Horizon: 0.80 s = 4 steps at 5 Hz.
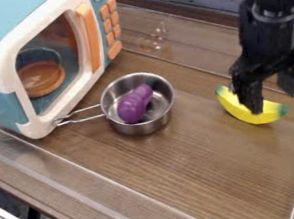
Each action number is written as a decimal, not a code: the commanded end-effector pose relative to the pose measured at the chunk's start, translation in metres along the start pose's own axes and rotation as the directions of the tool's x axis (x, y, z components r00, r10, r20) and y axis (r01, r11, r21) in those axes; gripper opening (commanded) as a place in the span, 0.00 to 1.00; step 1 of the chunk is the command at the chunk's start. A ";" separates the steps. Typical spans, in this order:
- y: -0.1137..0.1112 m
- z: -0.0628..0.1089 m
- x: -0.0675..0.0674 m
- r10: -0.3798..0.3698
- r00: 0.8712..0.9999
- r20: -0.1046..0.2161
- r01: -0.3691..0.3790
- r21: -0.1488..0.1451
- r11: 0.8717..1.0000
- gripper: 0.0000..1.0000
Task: Put the banana in the silver pot
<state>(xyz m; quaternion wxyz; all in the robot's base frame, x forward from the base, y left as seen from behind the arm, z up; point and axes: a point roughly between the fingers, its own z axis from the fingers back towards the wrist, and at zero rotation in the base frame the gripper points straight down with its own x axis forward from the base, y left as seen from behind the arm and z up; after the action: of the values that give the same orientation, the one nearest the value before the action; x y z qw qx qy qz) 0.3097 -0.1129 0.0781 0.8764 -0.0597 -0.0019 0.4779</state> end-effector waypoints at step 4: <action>-0.002 -0.008 0.044 0.097 0.995 0.013 -0.097 -0.014 0.995 0.00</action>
<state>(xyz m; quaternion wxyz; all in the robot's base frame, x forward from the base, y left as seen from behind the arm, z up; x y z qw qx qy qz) 0.3246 -0.0771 0.0425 0.8517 -0.0345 0.0221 0.5224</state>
